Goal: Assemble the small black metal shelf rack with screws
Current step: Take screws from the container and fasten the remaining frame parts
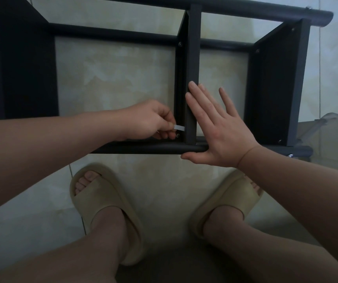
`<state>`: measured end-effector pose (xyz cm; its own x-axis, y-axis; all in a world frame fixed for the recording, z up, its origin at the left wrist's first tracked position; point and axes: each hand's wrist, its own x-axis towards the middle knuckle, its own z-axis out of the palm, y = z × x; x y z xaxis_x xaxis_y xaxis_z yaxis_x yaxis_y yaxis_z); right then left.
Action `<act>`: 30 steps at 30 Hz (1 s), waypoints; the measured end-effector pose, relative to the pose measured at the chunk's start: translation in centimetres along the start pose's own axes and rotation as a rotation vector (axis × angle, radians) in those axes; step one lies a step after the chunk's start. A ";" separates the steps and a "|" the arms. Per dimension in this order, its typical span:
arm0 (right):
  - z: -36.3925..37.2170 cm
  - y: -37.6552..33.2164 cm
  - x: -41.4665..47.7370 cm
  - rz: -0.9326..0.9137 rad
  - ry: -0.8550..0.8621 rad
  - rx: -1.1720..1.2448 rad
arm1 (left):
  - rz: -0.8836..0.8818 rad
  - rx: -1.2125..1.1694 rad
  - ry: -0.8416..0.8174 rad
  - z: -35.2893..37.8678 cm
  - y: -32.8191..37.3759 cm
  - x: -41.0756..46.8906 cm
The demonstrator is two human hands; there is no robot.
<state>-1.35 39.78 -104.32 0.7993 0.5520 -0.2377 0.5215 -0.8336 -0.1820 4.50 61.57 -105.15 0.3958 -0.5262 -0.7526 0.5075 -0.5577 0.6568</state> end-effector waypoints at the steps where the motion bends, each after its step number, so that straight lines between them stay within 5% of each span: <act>1: 0.0 0.0 0.0 0.000 0.000 0.001 | 0.004 0.016 -0.006 0.0 -0.1 0.0; 16: 0.1 0.0 0.0 0.001 0.006 0.021 | 0.055 0.319 -0.092 0.0 -0.2 0.1; 30: -0.1 0.0 0.0 0.005 -0.006 0.033 | 0.150 0.405 0.067 -0.9 0.6 0.6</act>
<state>-1.33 39.79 -104.26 0.8000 0.5481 -0.2440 0.5076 -0.8352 -0.2118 5.78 61.45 -105.26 0.4979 -0.5850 -0.6402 0.1051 -0.6921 0.7141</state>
